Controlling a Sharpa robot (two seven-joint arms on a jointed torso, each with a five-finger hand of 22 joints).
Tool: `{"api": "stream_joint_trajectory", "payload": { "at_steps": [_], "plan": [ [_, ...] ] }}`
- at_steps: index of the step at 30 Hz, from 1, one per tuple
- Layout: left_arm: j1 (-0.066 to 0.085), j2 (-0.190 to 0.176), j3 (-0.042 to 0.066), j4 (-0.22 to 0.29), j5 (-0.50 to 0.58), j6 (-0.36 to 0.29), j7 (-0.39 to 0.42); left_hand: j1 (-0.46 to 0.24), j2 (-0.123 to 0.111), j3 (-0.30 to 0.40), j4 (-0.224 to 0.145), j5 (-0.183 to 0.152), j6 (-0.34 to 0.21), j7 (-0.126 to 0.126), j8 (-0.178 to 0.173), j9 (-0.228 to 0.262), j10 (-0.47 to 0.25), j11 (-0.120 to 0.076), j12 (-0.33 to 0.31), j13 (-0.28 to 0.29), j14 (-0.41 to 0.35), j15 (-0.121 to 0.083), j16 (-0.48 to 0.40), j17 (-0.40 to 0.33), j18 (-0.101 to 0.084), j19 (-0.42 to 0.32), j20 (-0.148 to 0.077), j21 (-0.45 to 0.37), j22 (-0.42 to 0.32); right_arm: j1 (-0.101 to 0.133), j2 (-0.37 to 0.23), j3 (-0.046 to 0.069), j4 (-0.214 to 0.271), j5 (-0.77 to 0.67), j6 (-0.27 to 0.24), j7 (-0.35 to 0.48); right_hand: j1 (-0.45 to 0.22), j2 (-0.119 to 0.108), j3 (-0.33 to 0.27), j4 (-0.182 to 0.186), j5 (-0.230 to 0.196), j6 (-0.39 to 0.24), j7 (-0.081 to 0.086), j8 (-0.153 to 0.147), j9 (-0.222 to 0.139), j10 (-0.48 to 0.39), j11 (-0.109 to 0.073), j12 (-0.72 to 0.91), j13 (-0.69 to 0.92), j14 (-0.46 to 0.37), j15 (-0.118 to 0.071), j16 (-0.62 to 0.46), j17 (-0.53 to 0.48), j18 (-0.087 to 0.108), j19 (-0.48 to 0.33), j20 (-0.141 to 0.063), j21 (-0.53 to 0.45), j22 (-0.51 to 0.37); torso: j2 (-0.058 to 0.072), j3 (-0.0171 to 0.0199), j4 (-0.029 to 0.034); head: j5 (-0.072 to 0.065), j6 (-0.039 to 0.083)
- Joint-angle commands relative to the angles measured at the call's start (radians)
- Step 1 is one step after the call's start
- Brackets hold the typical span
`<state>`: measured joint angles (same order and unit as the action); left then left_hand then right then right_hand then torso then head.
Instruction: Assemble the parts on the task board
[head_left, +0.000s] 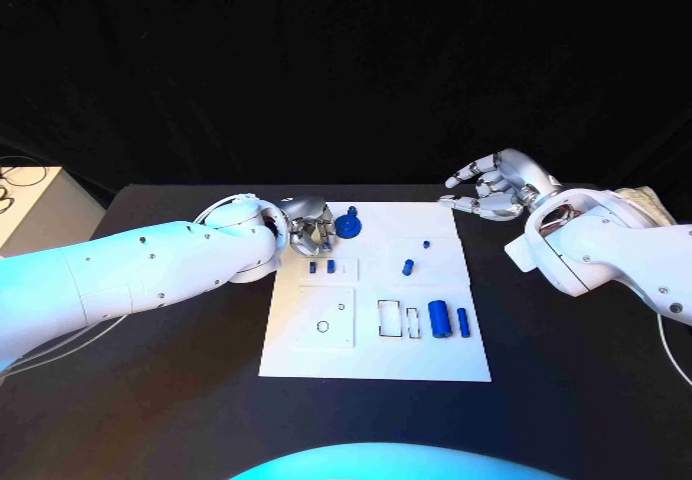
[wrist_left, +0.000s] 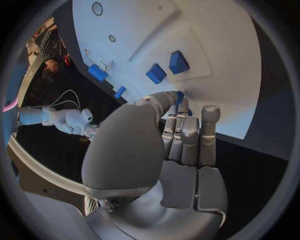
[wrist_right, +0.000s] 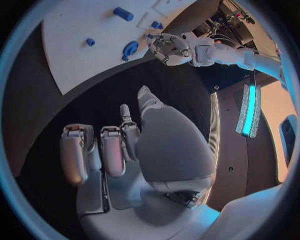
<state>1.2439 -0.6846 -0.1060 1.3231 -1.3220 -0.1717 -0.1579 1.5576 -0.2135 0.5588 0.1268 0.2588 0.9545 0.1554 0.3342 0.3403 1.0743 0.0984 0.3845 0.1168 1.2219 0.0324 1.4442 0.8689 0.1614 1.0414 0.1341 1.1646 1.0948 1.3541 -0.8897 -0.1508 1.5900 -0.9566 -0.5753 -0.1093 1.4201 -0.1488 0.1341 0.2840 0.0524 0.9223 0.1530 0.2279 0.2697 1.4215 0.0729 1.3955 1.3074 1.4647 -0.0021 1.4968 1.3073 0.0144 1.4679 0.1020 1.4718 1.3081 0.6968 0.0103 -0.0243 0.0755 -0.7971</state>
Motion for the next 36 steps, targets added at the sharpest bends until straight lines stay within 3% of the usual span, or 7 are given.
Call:
{"api": "stream_joint_trajectory", "payload": {
  "at_steps": [1,15,22,36],
  "plan": [
    [-0.004,0.001,-0.004,0.002,0.011,0.033,0.008,-0.012,0.001,0.002,-0.006,0.003,0.000,0.005,-0.003,0.001,-0.007,-0.001,-0.001,0.001,-0.005,-0.001,-0.004,-0.001,-0.014,-0.005,-0.002,-0.004,-0.001,0.000,0.000,0.000,0.001,-0.009,0.005,0.009,-0.008,0.003,0.005,-0.001,0.005,-0.005,-0.002,0.005,-0.001,0.003,-0.005,0.000,0.110,0.069,-0.005,-0.002,0.118,0.012,0.054,-0.006,-0.003,0.191,0.000,-0.0006,-0.0013,0.000,0.001],
    [-0.004,-0.003,-0.005,0.004,0.012,0.025,0.010,-0.020,-0.002,0.012,-0.011,0.003,-0.001,0.010,-0.015,0.006,-0.026,0.009,-0.048,-0.007,-0.026,0.007,-0.013,-0.034,-0.011,-0.020,0.003,-0.016,-0.012,0.000,0.000,0.000,0.000,-0.009,0.004,0.009,-0.008,0.003,0.005,-0.001,0.005,-0.005,-0.002,0.005,-0.001,0.003,-0.005,0.000,0.110,0.069,-0.005,-0.002,0.118,0.012,0.054,-0.006,-0.003,0.191,0.001,-0.0010,0.0000,-0.001,0.001],
    [-0.004,-0.005,-0.005,0.005,0.014,0.019,0.011,-0.033,-0.020,0.030,-0.018,0.002,-0.075,0.011,-0.072,-0.008,-0.045,0.025,-0.112,-0.023,-0.040,0.021,-0.015,-0.057,-0.008,-0.032,0.016,-0.025,-0.021,0.000,0.000,0.000,0.000,-0.009,0.005,0.009,-0.008,0.003,0.005,-0.001,0.005,-0.005,-0.002,0.005,-0.001,0.003,-0.005,0.000,0.110,0.069,-0.005,-0.002,0.118,0.012,0.054,-0.006,-0.003,0.191,0.001,-0.0006,-0.0004,0.000,0.000],
    [-0.004,-0.009,-0.005,0.008,0.014,0.010,0.007,-0.055,-0.040,0.026,-0.015,0.001,-0.106,0.002,-0.096,-0.015,-0.092,0.045,-0.156,-0.037,-0.065,0.038,-0.022,-0.097,-0.004,-0.051,0.031,-0.046,-0.040,0.000,0.000,0.000,0.000,-0.009,0.004,0.010,-0.008,0.003,0.005,-0.001,0.005,-0.005,-0.002,0.005,-0.001,0.003,-0.005,0.000,0.110,0.069,-0.005,-0.002,0.118,0.012,0.054,-0.006,-0.003,0.191,0.001,-0.0008,0.0000,0.000,0.000]
  ]
}}
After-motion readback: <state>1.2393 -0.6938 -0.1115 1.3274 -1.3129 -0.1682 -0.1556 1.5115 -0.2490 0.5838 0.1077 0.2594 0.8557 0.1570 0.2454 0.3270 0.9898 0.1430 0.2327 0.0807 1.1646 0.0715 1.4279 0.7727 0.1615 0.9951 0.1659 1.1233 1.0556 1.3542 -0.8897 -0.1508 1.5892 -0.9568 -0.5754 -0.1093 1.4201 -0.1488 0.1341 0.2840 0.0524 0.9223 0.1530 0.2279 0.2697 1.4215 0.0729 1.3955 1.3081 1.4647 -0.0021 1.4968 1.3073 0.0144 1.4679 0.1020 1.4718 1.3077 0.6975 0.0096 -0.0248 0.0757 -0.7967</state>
